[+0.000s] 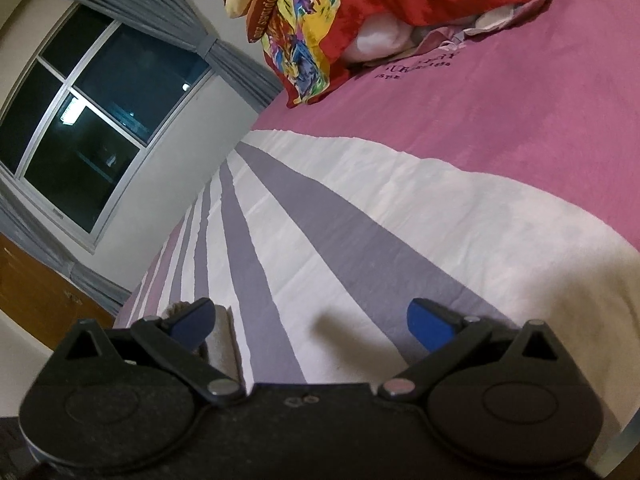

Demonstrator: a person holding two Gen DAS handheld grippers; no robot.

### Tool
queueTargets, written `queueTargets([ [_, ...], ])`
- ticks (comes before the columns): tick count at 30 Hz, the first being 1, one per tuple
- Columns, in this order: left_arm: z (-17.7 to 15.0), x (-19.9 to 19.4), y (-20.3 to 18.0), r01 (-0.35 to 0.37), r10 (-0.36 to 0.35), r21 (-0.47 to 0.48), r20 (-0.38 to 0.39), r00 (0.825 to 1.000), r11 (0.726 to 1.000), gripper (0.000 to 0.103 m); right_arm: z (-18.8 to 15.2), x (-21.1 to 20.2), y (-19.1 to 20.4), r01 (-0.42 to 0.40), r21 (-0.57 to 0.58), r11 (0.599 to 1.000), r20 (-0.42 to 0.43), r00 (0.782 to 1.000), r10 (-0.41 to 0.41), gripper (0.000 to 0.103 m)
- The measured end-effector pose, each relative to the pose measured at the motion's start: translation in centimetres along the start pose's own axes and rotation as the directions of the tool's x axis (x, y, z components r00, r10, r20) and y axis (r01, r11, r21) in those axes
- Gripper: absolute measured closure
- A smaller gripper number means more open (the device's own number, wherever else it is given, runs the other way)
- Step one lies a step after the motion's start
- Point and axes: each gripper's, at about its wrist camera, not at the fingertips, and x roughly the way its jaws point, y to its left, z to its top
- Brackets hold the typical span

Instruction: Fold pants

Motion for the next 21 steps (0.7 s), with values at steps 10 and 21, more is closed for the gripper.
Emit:
queueTargets([
  [10,-6.8,-16.2,5.3,-0.304,0.347,-0.189,0.266,0.900,0.934,0.005,-0.6,-2.8,1.5,-0.074,-0.092,0.993,0.047,0.996,0.079,0.000],
  [21,-16.3,-22.5,8.8,-0.427,0.476,-0.254,0.179,0.861,0.868,0.006,-5.4,-0.3,9.9,-0.256,-0.286,0.923,-0.170,0.962,0.214,0.029],
])
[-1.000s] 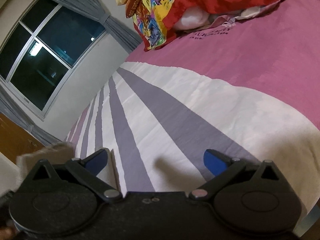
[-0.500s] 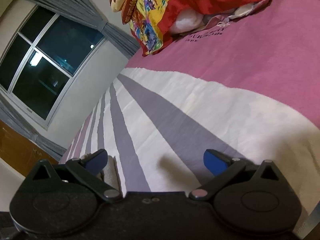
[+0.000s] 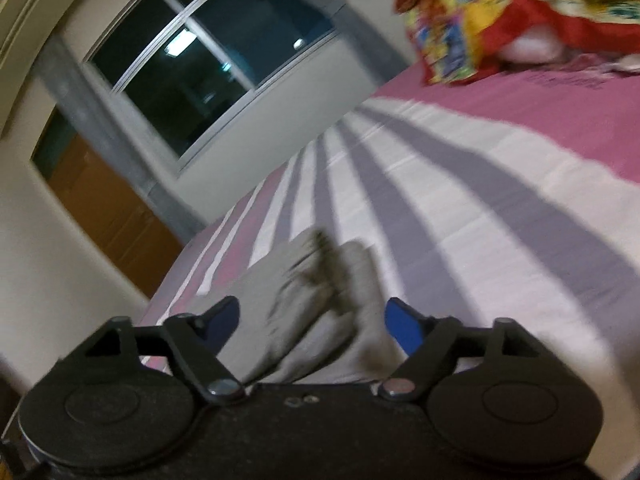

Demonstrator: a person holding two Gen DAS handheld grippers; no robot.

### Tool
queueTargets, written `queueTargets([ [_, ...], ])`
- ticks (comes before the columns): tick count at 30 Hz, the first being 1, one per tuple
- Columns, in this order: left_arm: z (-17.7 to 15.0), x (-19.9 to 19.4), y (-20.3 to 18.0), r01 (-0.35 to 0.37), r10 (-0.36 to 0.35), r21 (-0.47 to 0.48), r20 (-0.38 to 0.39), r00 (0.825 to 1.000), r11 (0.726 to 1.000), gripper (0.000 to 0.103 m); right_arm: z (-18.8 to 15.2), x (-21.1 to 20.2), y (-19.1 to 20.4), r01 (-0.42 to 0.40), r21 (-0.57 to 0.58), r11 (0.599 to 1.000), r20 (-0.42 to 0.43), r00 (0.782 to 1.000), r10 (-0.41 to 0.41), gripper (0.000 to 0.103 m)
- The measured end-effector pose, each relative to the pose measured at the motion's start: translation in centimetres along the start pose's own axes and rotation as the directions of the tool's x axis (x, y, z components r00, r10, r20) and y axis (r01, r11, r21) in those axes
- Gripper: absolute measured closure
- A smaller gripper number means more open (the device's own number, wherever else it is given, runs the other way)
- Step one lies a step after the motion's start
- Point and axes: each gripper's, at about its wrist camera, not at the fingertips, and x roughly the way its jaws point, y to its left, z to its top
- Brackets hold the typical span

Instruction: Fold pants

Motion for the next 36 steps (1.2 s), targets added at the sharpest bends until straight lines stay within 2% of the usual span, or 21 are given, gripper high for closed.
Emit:
queueTargets([
  [3,1.0,2.4,-0.8,-0.011,0.013,0.041,-0.048,0.999,0.999,0.006,-0.5,1.4,1.5,-0.006,-0.034,0.999,-0.041,0.999,0.004,0.029],
  [7,0.8,4.2,-0.8,-0.051,0.052,0.030,-0.035,0.998,0.998,0.005,-0.4,3.3,2.0,0.011,-0.026,1.000,-0.090,0.996,-0.014,0.033],
  [11,0.5,3.9,-1.1,-0.060,0.061,0.057,-0.023,0.998,0.997,0.006,-0.6,4.7,2.6,0.004,-0.053,0.999,-0.117,0.993,-0.011,0.037],
  [17,0.4,4.8,-0.4,-0.063,0.064,0.027,-0.048,0.997,0.998,0.005,-0.2,7.0,3.5,0.037,-0.090,0.995,-0.128,0.991,-0.049,0.037],
  [20,0.3,5.1,-0.4,-0.070,0.072,0.026,-0.051,0.996,0.997,0.005,0.3,8.0,4.4,0.047,-0.130,0.990,-0.151,0.986,-0.066,0.045],
  [21,0.2,5.1,-0.4,-0.072,0.073,0.024,-0.047,0.996,0.997,0.005,0.4,8.6,4.7,0.063,-0.148,0.987,-0.171,0.981,-0.088,0.053],
  [22,0.2,5.0,-0.4,-0.070,0.071,0.018,-0.038,0.997,0.997,0.006,0.4,9.3,4.8,0.075,-0.159,0.984,-0.199,0.974,-0.106,0.078],
  [23,0.2,4.7,-0.3,-0.066,0.066,0.008,-0.022,0.998,0.998,0.006,0.6,9.4,5.0,0.080,-0.166,0.983,-0.200,0.973,-0.113,0.079],
  [24,0.2,4.3,-0.2,-0.061,0.061,-0.005,-0.005,0.998,0.998,0.006,0.9,8.7,5.5,0.065,-0.169,0.983,-0.169,0.981,-0.094,0.081],
  [25,0.2,4.2,-0.1,-0.057,0.057,-0.014,0.004,0.998,0.998,0.006,1.4,7.3,5.9,0.026,-0.157,0.987,-0.114,0.993,-0.045,0.081],
  [27,0.1,4.4,0.0,-0.056,0.056,-0.018,-0.004,0.998,0.998,0.005,1.9,4.9,6.3,-0.025,-0.136,0.990,-0.043,0.999,0.020,0.081],
  [29,0.1,4.9,-0.1,-0.067,0.067,-0.012,-0.022,0.998,0.998,0.005,1.0,3.9,6.1,0.012,-0.164,0.986,-0.043,0.999,-0.019,0.081],
  [30,0.1,5.1,-0.1,-0.067,0.067,-0.009,-0.027,0.997,0.998,0.005,0.4,4.5,5.2,0.044,-0.162,0.986,-0.081,0.995,-0.058,0.081],
  [31,0.1,5.1,-0.2,-0.069,0.069,-0.008,-0.028,0.997,0.998,0.005,-0.3,5.8,3.9,0.101,-0.144,0.984,-0.153,0.981,-0.123,0.077],
  [32,0.1,5.1,-0.2,-0.070,0.069,-0.009,-0.029,0.997,0.998,0.005,-0.7,6.6,2.6,0.120,-0.090,0.989,-0.213,0.967,-0.137,0.077],
  [33,0.1,5.0,-0.2,-0.071,0.070,-0.012,-0.028,0.997,0.997,0.005,-0.8,6.1,1.7,0.093,-0.028,0.995,-0.204,0.974,-0.097,0.074],
  [35,0.0,5.0,-0.2,-0.071,0.071,-0.013,-0.026,0.997,0.997,0.005,-0.5,3.7,1.8,0.055,0.014,0.998,-0.116,0.992,-0.053,0.050],
  [36,0.1,5.1,-0.2,-0.073,0.072,-0.012,-0.026,0.997,0.997,0.005,-0.6,2.5,1.9,0.050,0.034,0.998,-0.076,0.996,-0.047,0.018],
])
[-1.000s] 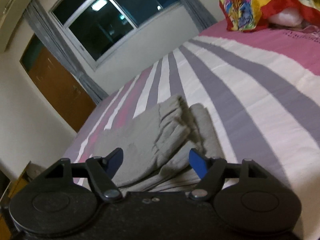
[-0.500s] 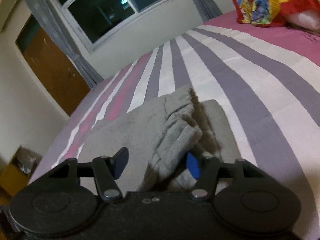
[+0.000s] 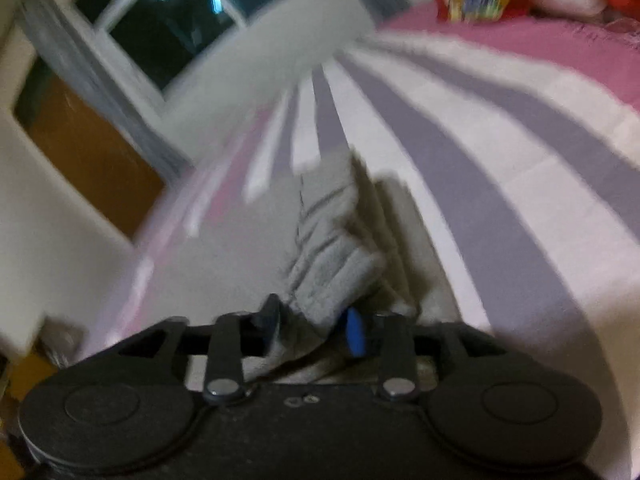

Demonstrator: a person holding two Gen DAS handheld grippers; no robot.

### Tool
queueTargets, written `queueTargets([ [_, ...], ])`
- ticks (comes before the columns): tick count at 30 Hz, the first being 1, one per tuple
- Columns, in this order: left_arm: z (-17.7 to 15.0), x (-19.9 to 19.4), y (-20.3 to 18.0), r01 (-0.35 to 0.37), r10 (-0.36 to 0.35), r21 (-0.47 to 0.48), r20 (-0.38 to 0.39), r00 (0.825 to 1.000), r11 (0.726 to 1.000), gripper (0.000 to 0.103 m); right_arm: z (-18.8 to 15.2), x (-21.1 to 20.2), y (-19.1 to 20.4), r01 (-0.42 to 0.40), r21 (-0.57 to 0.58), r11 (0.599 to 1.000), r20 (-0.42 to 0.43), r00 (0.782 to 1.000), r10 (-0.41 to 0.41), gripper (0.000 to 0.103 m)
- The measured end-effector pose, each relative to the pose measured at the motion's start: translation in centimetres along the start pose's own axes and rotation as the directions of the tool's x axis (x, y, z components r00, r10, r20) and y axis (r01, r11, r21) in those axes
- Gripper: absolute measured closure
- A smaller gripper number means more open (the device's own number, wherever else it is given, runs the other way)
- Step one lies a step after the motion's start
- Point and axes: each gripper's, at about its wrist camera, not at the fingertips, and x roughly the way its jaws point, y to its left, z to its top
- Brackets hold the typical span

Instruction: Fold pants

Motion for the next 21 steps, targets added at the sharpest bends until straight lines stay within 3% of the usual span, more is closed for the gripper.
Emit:
queueTargets([
  [1,0.0,0.1,-0.1,-0.001,0.001,-0.001,0.000,1.000,1.000,0.005,-0.2,-0.8,-0.2,-0.018,0.024,1.000,0.024,1.000,0.017,0.015],
  [4,0.0,0.1,-0.3,-0.007,0.007,-0.004,0.002,1.000,1.000,0.005,-0.4,0.0,-1.0,-0.019,0.055,0.998,-0.048,0.999,0.021,0.030],
  [10,-0.1,0.2,-0.2,-0.010,0.010,-0.003,0.005,1.000,1.000,0.005,-0.7,3.6,-1.4,-0.023,0.113,0.993,-0.124,0.992,0.038,0.034],
  [11,-0.2,0.2,-0.3,-0.015,0.015,0.000,0.008,1.000,1.000,0.005,-0.7,3.8,-0.6,-0.017,0.098,0.995,-0.126,0.992,0.029,0.039],
  [12,-0.2,0.1,-0.4,-0.018,0.018,0.001,0.013,1.000,1.000,0.005,-0.2,3.9,0.5,-0.008,0.055,0.998,-0.118,0.993,0.015,0.067],
  [18,-0.4,-0.1,-0.6,-0.011,0.011,-0.004,0.023,1.000,1.000,0.005,1.3,-1.0,6.3,-0.130,-0.167,0.977,0.051,0.989,0.141,0.069],
  [21,-0.5,0.0,-0.6,-0.013,0.013,0.002,0.018,1.000,1.000,0.005,-0.2,-2.3,5.4,-0.092,-0.213,0.973,0.087,0.990,0.113,0.070],
])
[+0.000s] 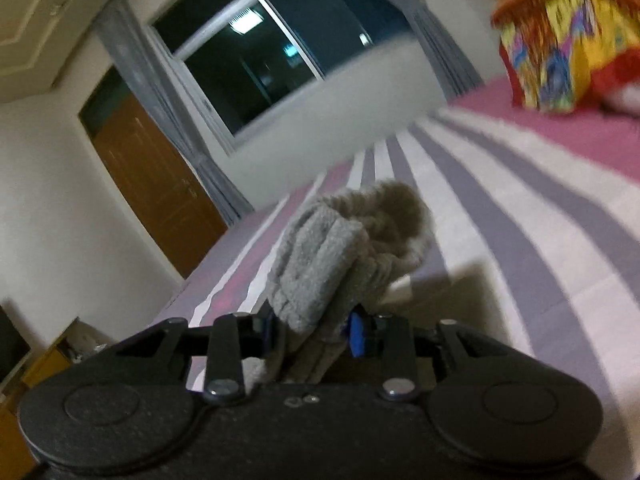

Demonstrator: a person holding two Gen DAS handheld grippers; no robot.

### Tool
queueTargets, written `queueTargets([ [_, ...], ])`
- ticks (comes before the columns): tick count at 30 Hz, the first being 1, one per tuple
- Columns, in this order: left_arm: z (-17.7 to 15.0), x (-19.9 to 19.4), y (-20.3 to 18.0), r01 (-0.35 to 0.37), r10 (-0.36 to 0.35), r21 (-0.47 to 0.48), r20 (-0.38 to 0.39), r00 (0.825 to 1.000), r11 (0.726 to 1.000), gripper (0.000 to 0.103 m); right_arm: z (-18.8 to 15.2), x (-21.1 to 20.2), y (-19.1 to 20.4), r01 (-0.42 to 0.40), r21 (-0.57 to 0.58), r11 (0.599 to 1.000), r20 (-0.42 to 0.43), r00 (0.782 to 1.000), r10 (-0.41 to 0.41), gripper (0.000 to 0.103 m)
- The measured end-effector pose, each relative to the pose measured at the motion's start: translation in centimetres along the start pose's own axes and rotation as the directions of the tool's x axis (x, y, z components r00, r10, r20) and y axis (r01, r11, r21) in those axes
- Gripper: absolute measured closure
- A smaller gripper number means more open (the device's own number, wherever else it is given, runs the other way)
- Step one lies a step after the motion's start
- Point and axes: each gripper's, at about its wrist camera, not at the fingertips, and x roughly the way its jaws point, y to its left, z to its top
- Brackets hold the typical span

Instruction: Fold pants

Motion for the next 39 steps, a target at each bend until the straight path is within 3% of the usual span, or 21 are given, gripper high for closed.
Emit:
queueTargets([
  [2,0.0,0.1,-0.1,0.001,-0.001,0.006,-0.001,1.000,1.000,0.003,-1.7,2.1,-3.1,0.129,0.091,0.987,-0.123,0.985,-0.117,0.070],
  [4,0.0,0.1,-0.2,-0.001,0.001,0.012,-0.002,1.000,1.000,0.002,-3.4,3.9,-6.4,0.182,0.230,0.956,-0.251,0.960,-0.123,0.070],
  [6,0.0,0.0,-0.3,-0.005,0.005,0.019,-0.007,1.000,1.000,0.002,-3.6,3.1,-6.8,0.151,0.262,0.953,-0.213,0.972,-0.095,0.069],
  [9,0.6,-0.5,-0.5,0.000,0.003,0.043,-0.075,0.997,0.999,0.002,-3.7,2.4,-6.2,0.166,0.253,0.953,-0.218,0.970,-0.111,0.066],
  [11,1.2,-2.5,-0.2,0.026,-0.021,0.051,-0.102,0.995,0.998,0.002,-3.2,1.5,-6.2,0.175,0.252,0.952,-0.219,0.968,-0.120,0.055],
  [13,2.1,-4.2,0.7,0.040,-0.039,0.018,-0.053,0.998,0.999,0.002,-1.7,-0.1,-5.6,0.192,0.172,0.966,-0.151,0.974,-0.166,0.034],
  [15,3.8,-4.0,1.3,0.032,-0.032,-0.022,-0.008,0.999,0.999,0.002,-0.4,-1.1,-4.5,0.205,0.046,0.978,-0.090,0.975,-0.201,0.033],
  [17,5.6,-2.1,1.2,0.052,-0.051,-0.069,0.012,0.999,0.996,0.002,0.9,0.1,-4.0,0.213,-0.023,0.977,-0.081,0.973,-0.214,0.031],
  [20,6.1,2.5,0.3,0.085,-0.091,-0.097,-0.055,0.994,0.992,0.002,1.4,2.9,-3.2,0.223,-0.117,0.968,-0.094,0.967,-0.235,0.024],
  [21,5.7,4.9,0.0,0.071,-0.083,-0.091,-0.135,0.987,0.993,0.001,1.1,4.6,-3.1,0.253,-0.168,0.953,-0.128,0.953,-0.276,0.024],
  [23,5.7,6.3,-0.2,0.071,-0.079,-0.057,-0.143,0.987,0.996,0.000,-0.5,8.1,-4.2,0.363,-0.288,0.886,-0.257,0.862,-0.437,0.014],
  [24,6.4,6.4,-0.2,0.075,-0.083,-0.057,-0.159,0.984,0.996,0.000,-0.5,8.5,-5.5,0.352,-0.243,0.904,-0.312,0.854,-0.417,0.009],
  [26,7.8,6.5,0.0,0.079,-0.086,-0.063,-0.124,0.989,0.995,0.000,1.3,8.5,-6.1,0.331,-0.202,0.922,-0.337,0.860,-0.383,0.008],
  [29,10.6,8.9,0.0,0.070,-0.074,-0.042,-0.106,0.992,0.997,0.000,3.8,7.9,-4.4,0.302,-0.267,0.915,-0.208,0.909,-0.360,0.011],
  [31,11.9,12.0,-0.3,0.082,-0.088,-0.044,-0.148,0.985,0.996,0.000,5.3,9.6,-4.2,0.276,-0.255,0.927,-0.195,0.924,-0.329,0.010],
  [32,12.2,13.7,-0.3,0.085,-0.093,-0.047,-0.184,0.978,0.995,0.000,5.4,11.1,-4.4,0.286,-0.277,0.917,-0.218,0.911,-0.350,0.010],
  [34,13.0,15.9,-0.7,0.068,-0.076,-0.042,-0.214,0.974,0.997,0.000,4.5,14.9,-5.7,0.333,-0.398,0.855,-0.315,0.826,-0.468,0.005],
  [36,14.6,16.0,-1.2,0.080,-0.083,-0.029,-0.162,0.983,0.996,0.000,5.0,15.5,-6.9,0.322,-0.344,0.882,-0.369,0.818,-0.442,0.003],
  [37,15.2,16.2,-1.5,0.073,-0.073,-0.005,-0.141,0.987,0.997,0.000,5.7,15.5,-6.7,0.313,-0.342,0.886,-0.354,0.831,-0.429,0.004],
  [38,15.8,16.8,-1.7,0.052,-0.049,0.022,-0.138,0.989,0.998,0.000,6.4,14.9,-6.0,0.311,-0.365,0.877,-0.294,0.856,-0.426,0.011],
  [39,16.2,17.8,-1.9,0.035,-0.029,0.038,-0.150,0.988,0.999,0.000,7.0,14.9,-5.3,0.310,-0.386,0.869,-0.261,0.867,-0.425,0.016],
])
